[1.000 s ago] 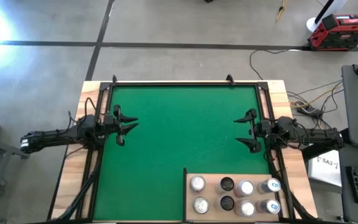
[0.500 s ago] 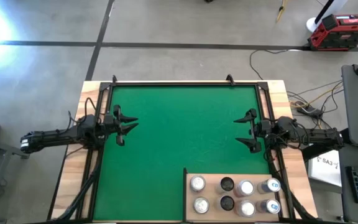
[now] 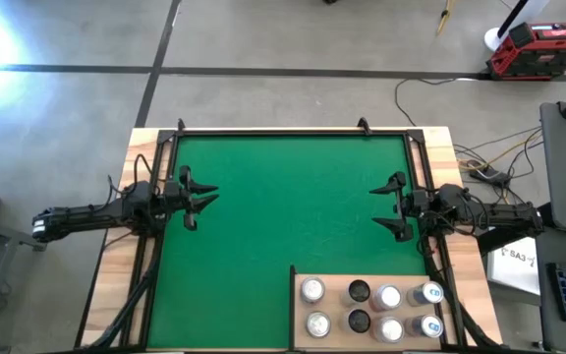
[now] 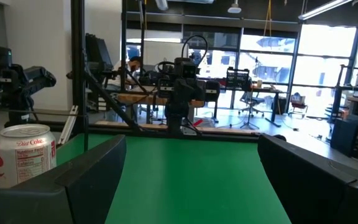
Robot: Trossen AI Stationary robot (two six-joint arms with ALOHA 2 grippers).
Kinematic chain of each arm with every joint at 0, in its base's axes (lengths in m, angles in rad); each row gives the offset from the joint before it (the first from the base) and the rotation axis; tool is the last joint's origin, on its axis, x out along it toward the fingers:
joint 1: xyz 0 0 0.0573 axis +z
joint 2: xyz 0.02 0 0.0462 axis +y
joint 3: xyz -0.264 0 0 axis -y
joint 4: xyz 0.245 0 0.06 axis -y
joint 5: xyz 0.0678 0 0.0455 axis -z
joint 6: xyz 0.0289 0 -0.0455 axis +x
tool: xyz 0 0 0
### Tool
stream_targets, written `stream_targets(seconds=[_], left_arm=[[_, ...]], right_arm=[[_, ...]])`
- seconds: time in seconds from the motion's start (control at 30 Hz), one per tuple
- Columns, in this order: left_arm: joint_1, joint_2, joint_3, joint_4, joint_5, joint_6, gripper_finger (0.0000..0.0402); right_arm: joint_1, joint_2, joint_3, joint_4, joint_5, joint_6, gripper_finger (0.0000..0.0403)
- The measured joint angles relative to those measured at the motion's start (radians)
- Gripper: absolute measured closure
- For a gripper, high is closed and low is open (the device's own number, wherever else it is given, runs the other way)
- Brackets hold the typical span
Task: Place canned beverage on shelf
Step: Return to Home Position
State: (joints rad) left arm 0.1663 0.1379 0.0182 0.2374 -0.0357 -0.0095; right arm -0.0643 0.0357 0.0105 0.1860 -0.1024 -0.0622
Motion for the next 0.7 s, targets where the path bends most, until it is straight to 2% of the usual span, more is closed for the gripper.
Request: stream_targets(seconds=[0.7], left_arm=[[0.0, 0.0, 0.0, 0.0, 0.0, 0.0, 0.0313]], right_arm=[[0.0, 0.0, 0.007, -0.003, 0.0, 0.001, 0.0046]])
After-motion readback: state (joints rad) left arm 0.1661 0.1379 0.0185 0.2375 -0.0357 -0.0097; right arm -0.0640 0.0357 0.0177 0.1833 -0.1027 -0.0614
